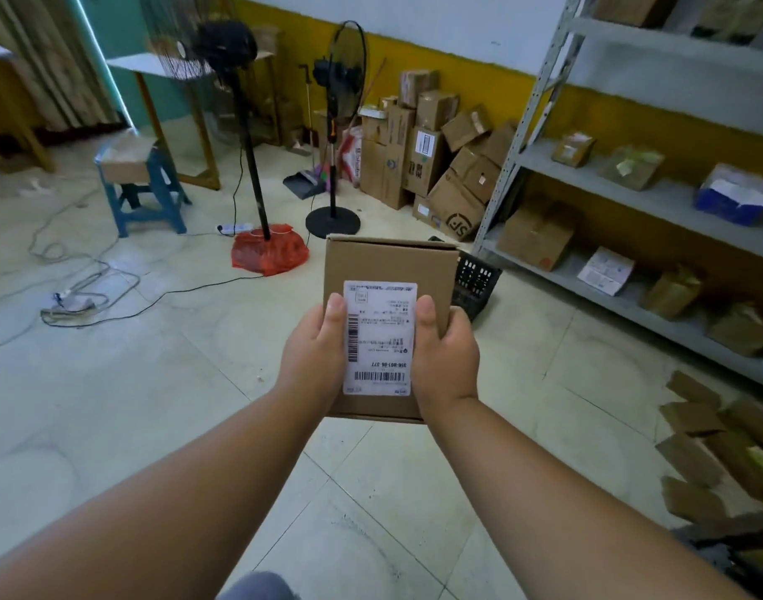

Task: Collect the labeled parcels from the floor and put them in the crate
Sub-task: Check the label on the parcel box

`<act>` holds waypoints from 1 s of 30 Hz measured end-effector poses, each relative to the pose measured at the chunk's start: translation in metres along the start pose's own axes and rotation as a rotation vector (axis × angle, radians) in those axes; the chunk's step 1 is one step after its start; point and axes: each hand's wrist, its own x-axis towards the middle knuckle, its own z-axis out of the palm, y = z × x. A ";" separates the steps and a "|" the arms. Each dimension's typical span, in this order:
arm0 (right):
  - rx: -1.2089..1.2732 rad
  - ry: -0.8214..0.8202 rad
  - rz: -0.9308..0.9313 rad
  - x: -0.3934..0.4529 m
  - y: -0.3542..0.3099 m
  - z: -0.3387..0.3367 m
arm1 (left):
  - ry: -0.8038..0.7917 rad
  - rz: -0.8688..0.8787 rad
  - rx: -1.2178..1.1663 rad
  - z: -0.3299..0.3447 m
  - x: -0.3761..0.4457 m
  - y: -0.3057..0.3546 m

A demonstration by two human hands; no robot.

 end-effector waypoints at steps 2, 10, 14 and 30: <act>-0.033 -0.016 0.001 0.036 0.005 0.024 | 0.021 -0.053 -0.010 0.005 0.043 -0.007; -0.074 0.042 0.053 0.216 0.006 0.110 | -0.098 -0.093 -0.037 0.043 0.254 0.013; -0.093 0.172 0.076 0.308 -0.011 0.124 | -0.205 -0.044 0.019 0.077 0.350 0.058; -0.086 0.304 0.194 0.680 0.059 0.110 | -0.402 0.046 0.121 0.329 0.661 0.110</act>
